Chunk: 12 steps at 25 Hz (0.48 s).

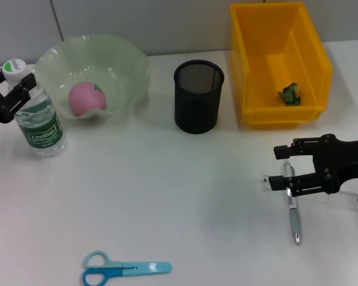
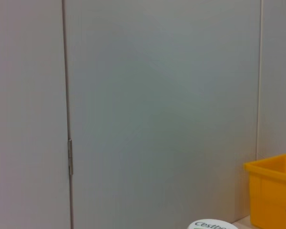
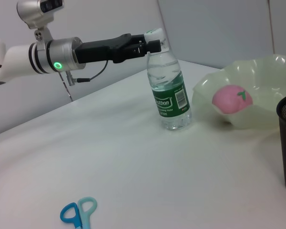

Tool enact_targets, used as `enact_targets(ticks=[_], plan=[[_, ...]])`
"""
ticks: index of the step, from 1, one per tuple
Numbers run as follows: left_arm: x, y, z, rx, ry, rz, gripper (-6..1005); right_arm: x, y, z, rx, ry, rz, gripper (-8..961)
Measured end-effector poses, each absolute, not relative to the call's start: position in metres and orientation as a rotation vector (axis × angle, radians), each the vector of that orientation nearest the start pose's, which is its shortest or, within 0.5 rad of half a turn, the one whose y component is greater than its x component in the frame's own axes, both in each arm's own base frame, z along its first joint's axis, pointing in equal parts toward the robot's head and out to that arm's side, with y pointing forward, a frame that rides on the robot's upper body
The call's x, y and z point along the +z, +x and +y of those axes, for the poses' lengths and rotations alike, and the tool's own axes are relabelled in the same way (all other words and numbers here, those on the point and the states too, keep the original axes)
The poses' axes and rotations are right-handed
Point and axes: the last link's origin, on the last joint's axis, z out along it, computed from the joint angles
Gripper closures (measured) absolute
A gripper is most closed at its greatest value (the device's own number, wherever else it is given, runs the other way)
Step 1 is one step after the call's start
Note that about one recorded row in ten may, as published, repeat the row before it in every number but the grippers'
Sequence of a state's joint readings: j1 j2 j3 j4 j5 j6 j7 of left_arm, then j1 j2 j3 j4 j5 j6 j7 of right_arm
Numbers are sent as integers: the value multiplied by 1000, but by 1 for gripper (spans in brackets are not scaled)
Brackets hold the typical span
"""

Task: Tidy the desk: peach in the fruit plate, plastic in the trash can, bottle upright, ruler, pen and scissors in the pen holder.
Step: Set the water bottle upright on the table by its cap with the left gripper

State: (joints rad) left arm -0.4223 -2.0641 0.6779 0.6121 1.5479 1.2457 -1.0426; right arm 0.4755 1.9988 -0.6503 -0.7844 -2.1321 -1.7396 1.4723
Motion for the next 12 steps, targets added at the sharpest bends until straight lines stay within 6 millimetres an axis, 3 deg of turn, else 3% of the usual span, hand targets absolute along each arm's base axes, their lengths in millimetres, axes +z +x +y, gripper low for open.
enact_targets(ticks=[12], plan=[[45, -304, 358, -726, -2135, -472, 564, 39, 281, 310, 574, -2812, 568, 158]])
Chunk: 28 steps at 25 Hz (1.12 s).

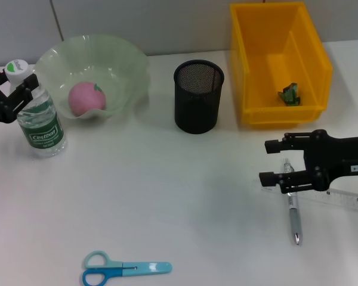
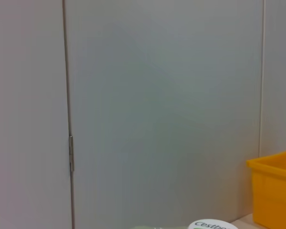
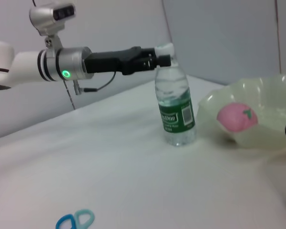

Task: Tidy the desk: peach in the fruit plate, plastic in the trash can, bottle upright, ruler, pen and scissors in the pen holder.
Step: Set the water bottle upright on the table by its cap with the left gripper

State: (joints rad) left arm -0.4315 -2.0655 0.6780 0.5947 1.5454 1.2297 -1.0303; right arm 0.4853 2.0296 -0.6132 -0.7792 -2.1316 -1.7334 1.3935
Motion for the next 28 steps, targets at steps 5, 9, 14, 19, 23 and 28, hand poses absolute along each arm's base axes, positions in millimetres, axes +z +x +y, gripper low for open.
enact_targets(ticks=[5, 9, 14, 19, 23, 28], plan=[[44, -304, 359, -731, -2128, -479, 564, 36, 281, 308, 601, -2794, 528, 158], [44, -304, 360, -734, -2123, -483, 564, 37, 282, 308, 608, -2783, 530, 157], [44, -304, 360, -734, -2117, -486, 563, 37, 282, 308, 608, -2782, 532, 157], [44, -305, 359, -757, -2095, -505, 563, 37, 283, 307, 608, -2779, 536, 158], [43, -306, 359, -763, -2091, -515, 562, 37, 285, 306, 608, -2778, 541, 158], [42, -306, 358, -767, -2090, -521, 562, 37, 285, 305, 608, -2777, 544, 157]])
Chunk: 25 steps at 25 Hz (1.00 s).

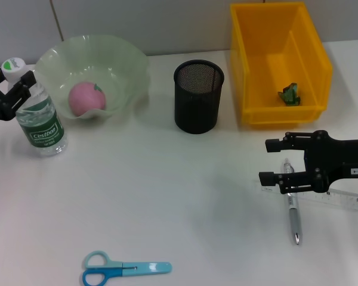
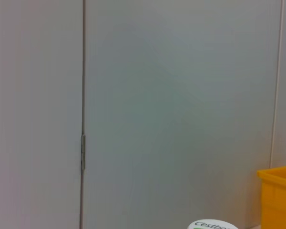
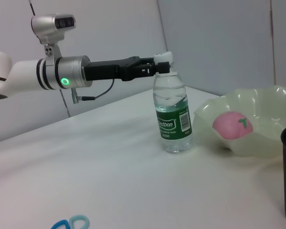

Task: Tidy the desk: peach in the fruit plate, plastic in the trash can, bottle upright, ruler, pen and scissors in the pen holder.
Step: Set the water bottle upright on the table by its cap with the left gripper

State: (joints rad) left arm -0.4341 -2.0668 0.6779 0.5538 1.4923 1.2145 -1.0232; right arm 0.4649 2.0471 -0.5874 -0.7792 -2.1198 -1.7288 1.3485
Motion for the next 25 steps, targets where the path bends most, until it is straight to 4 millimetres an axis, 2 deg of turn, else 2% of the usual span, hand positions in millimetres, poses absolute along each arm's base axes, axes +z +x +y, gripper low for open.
enact_targets(ticks=[25], plan=[[37, -308, 358, -803, -2054, -552, 560, 38, 284, 305, 622, -2772, 536, 158]])
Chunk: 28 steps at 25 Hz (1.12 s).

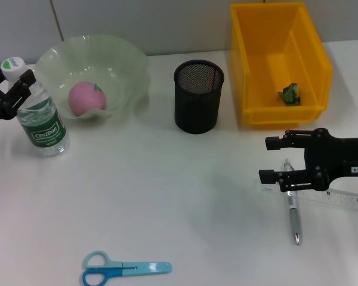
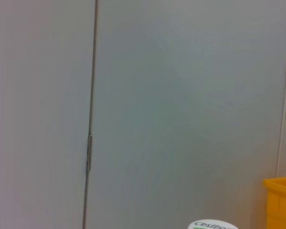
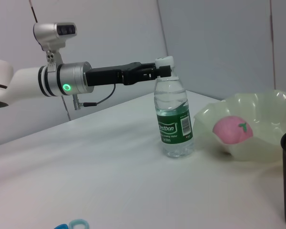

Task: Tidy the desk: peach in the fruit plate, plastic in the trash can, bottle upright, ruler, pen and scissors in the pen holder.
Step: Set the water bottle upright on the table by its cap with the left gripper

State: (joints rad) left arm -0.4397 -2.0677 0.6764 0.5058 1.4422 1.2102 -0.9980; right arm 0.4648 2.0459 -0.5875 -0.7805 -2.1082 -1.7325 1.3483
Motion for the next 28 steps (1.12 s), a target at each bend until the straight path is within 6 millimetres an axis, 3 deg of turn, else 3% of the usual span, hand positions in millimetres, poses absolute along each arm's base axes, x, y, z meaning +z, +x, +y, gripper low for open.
enact_targets(ticks=[28], plan=[[32, -305, 362, -788, -2064, -529, 557, 40, 284, 307, 618, -2768, 534, 158]])
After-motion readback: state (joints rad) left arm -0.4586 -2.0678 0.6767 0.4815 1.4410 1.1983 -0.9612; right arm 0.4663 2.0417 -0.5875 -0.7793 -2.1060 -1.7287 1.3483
